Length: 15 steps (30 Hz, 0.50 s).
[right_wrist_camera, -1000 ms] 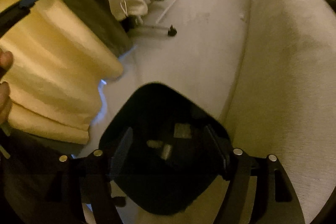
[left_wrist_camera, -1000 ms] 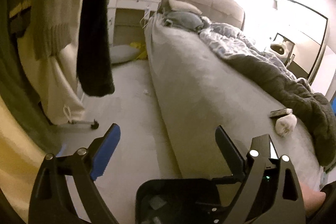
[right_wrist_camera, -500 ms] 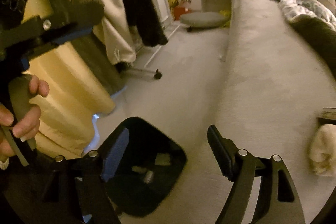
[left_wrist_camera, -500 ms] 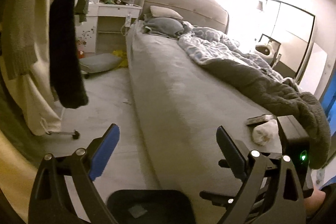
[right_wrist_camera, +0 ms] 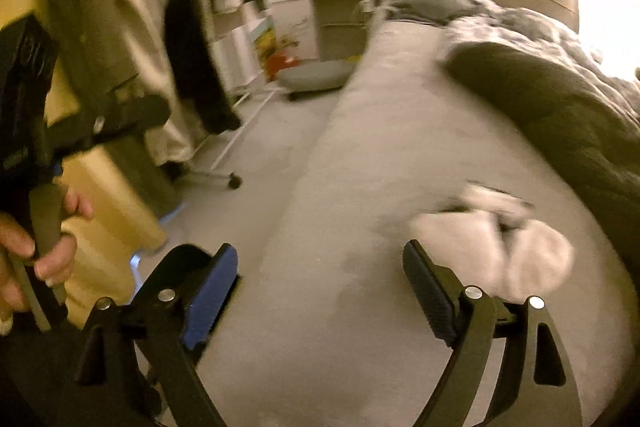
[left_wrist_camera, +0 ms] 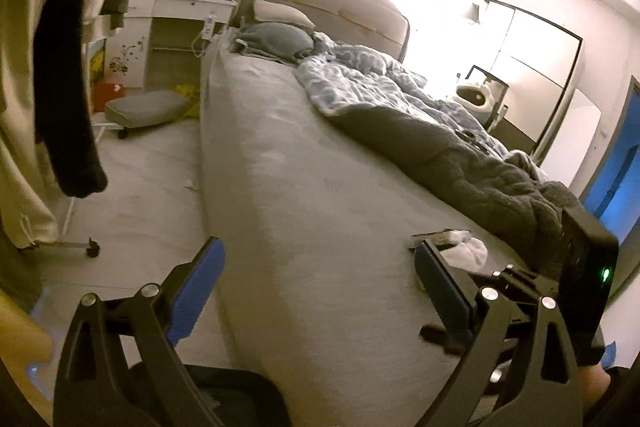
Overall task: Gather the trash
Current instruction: 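Move both tools back to the white socks on the bed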
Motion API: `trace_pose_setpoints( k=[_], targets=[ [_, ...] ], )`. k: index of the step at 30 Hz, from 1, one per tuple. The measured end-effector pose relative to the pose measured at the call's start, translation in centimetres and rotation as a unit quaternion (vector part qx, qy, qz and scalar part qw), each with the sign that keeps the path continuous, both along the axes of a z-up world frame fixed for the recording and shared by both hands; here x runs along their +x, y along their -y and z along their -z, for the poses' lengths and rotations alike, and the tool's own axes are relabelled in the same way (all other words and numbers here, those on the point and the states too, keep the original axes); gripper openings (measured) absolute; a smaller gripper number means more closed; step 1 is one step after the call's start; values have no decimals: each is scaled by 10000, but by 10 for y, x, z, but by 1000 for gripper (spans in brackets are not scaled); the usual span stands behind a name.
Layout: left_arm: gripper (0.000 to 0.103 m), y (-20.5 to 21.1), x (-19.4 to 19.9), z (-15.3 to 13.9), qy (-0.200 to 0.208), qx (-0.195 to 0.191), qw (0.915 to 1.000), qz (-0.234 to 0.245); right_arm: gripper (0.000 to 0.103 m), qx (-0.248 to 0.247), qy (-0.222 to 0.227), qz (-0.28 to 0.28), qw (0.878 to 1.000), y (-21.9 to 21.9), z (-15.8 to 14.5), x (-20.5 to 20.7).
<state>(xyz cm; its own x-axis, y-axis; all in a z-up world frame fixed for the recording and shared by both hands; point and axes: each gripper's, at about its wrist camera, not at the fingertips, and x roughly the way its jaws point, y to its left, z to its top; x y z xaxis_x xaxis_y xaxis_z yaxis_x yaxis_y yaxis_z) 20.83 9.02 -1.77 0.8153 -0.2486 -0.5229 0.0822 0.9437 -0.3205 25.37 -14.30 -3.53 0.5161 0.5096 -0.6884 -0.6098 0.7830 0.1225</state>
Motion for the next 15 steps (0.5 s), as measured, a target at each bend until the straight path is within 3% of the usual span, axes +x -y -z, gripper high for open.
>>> trace_pose_setpoints(
  k=[15],
  targets=[
    [98, 68, 30, 9, -150, -60, 9980, 616, 89, 291, 16, 1210, 9922, 100, -9, 24]
  ],
)
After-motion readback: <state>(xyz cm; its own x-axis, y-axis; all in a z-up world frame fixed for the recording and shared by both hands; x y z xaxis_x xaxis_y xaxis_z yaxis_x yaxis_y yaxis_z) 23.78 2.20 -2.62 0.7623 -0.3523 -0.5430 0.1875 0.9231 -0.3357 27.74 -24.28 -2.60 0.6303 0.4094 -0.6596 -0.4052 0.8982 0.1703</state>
